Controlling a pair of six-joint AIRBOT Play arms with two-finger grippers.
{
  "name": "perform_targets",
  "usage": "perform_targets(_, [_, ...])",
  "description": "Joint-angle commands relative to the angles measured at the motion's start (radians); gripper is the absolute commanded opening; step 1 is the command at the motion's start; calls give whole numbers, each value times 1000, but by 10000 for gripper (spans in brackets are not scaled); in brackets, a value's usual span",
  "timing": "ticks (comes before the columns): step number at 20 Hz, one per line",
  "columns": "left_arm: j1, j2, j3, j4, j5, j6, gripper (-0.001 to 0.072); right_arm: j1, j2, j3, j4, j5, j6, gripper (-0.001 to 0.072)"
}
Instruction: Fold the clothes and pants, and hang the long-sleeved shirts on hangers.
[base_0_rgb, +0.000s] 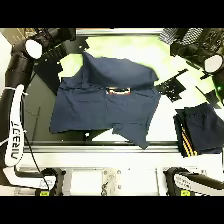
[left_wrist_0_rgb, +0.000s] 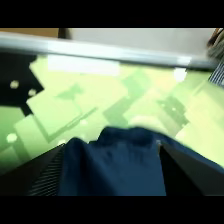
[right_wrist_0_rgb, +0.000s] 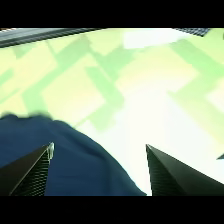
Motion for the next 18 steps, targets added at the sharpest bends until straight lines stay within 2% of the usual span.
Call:
perform_targets(1, [97,-45,79,1,-367,-51,619,-78,50,-5,0,125,-26,555])
perform_targets(2, [137,-26,52,10,-454,-50,618,-97,86,-23,0,187,-63,464])
perform_targets(4, [205,60,-108,37,-517,-62,618,-115,166,-103,-1,297,-103,466])
perform_targets(6, [267,183,-360,41,-514,-97,618,-118,251,-222,1,358,-103,466])
perform_targets(9, [343,363,-755,40,-510,-142,619,-116,370,-415,24,345,-103,466])
perform_targets(13, [448,555,-1136,37,-458,-248,619,-116,466,-576,58,344,-102,466])
perform_targets(18, [558,699,-1336,22,-291,-359,619,-117,486,-607,92,336,-103,466])
